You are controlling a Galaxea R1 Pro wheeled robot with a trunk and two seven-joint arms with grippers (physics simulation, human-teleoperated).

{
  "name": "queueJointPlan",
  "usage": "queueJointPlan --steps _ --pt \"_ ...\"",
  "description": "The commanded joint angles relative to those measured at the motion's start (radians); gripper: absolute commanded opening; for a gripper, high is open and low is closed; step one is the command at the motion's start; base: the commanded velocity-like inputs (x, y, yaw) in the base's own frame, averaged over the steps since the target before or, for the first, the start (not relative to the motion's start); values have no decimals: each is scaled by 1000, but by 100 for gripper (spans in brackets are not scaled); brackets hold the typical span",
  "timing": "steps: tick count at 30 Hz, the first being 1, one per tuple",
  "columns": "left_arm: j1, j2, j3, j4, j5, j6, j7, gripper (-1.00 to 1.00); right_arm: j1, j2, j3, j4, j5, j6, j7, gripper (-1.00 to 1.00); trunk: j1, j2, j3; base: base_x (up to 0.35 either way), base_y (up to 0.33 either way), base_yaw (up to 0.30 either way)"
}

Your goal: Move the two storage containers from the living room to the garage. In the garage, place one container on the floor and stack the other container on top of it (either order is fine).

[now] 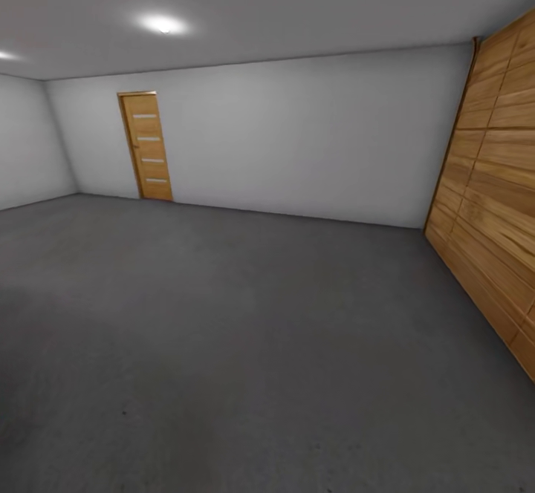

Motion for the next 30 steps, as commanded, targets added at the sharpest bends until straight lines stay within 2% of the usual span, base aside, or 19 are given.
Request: queueJointPlan --steps 1,30 --pt "0 0 1 0 1 -3 0 100 0 0 4 0 -4 -2 1 100 1 0 -1 320 0 0" --pt "0 -1 1 1 2 -2 0 100 0 0 4 0 -4 -3 0 100 1 0 -1 320 0 0"
